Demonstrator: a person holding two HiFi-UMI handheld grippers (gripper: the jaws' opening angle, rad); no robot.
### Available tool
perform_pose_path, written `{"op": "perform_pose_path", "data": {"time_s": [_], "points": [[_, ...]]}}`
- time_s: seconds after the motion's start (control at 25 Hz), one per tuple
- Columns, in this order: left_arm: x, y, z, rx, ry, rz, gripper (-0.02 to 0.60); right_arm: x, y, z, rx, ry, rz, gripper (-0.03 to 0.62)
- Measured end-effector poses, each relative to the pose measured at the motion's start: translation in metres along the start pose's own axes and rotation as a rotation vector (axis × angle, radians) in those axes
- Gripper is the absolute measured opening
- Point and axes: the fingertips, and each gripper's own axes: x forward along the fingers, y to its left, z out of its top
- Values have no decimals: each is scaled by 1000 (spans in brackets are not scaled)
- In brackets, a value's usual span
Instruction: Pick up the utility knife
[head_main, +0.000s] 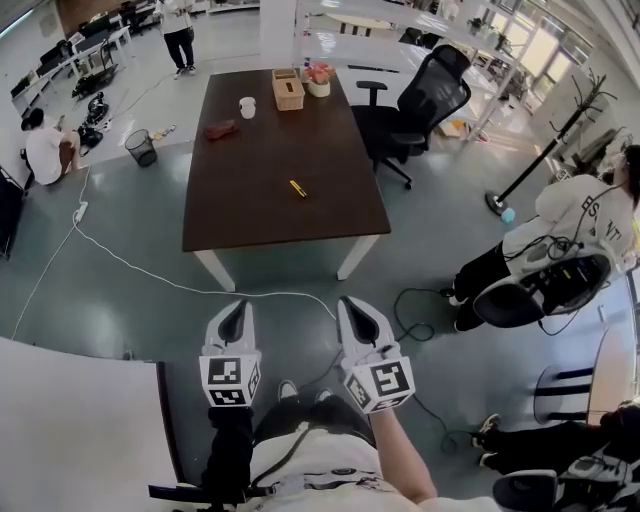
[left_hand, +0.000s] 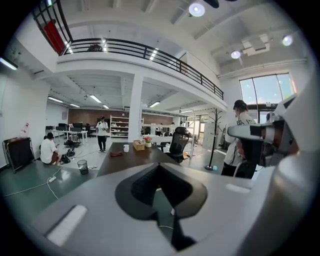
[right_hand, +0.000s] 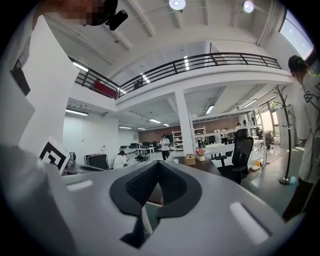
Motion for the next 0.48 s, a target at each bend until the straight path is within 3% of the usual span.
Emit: {"op": "perform_pose_path", "data": {"time_s": [0.24,0.48], "points": [[33,12,7,-8,4,-10,-2,36,-16,0,3,26,3,2],[81,43,32,15,-5,74,-2,99,-47,12,42,-6,67,2]]}}
